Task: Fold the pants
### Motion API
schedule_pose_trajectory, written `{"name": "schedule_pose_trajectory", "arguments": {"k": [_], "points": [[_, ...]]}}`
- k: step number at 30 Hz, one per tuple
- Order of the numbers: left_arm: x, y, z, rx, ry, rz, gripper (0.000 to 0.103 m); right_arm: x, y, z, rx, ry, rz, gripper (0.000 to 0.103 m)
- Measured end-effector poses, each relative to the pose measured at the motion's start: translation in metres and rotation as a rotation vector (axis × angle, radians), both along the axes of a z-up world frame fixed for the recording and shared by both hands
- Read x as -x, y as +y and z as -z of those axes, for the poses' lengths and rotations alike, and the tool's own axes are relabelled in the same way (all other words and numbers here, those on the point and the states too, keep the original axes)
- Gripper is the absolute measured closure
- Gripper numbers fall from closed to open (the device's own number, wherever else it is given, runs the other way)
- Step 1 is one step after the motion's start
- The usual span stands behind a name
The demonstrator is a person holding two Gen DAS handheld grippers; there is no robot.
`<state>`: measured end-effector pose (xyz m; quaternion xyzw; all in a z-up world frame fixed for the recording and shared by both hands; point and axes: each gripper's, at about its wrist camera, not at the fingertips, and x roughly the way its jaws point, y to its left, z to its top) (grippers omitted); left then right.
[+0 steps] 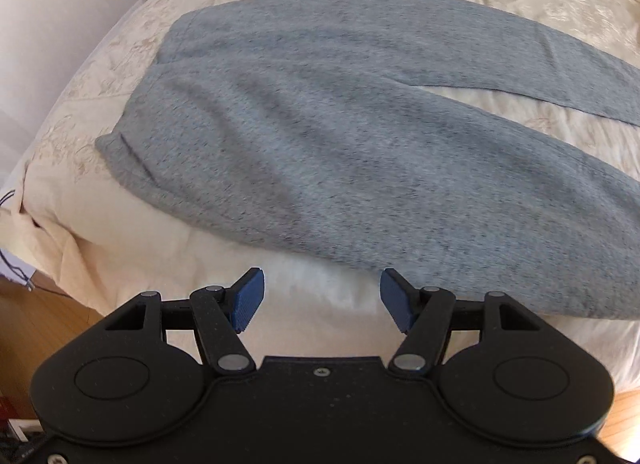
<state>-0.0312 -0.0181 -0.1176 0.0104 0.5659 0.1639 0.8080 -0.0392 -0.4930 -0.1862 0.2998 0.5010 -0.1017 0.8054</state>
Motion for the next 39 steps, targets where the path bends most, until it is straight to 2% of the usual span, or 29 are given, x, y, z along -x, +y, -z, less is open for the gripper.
{"name": "schedule_pose_trajectory", "arguments": {"k": [6,9,13,20,24,27,28,29,31,32,39], "points": [[-0.006,0.057,0.010,0.028,-0.017,-0.132,0.035,-0.006,0.001,-0.008,0.014,0.002,-0.016,0.097],[-0.016,0.075,0.012,0.022,-0.030,-0.150,0.035,-0.008,0.003,-0.013,0.025,-0.002,-0.018,0.097],[-0.032,0.098,0.027,0.031,-0.004,-0.168,0.035,-0.006,0.008,-0.019,0.040,-0.001,-0.001,0.097],[-0.049,0.132,0.068,0.199,0.078,-0.235,0.035,-0.008,0.016,-0.027,0.077,0.008,0.063,0.097],[-0.050,0.142,0.083,0.254,0.080,-0.241,0.027,-0.011,0.021,-0.034,0.091,0.008,0.102,0.097],[-0.053,0.147,0.090,0.297,0.086,-0.244,0.027,-0.015,0.029,-0.039,0.114,0.005,0.109,0.097],[-0.055,0.149,0.091,0.308,0.089,-0.243,0.029,-0.016,0.032,-0.041,0.121,0.005,0.111,0.097],[-0.056,0.150,0.090,0.321,0.085,-0.241,0.040,-0.017,0.035,-0.042,0.128,0.006,0.113,0.097],[-0.058,0.149,0.080,0.323,0.064,-0.221,0.091,-0.019,0.039,-0.045,0.140,0.008,0.116,0.097],[-0.062,0.148,0.072,0.313,0.054,-0.199,0.098,-0.020,0.041,-0.046,0.144,0.008,0.120,0.097],[-0.078,0.144,0.006,0.280,-0.039,-0.093,0.099,-0.025,0.053,-0.067,0.176,-0.017,0.138,0.097]]}}
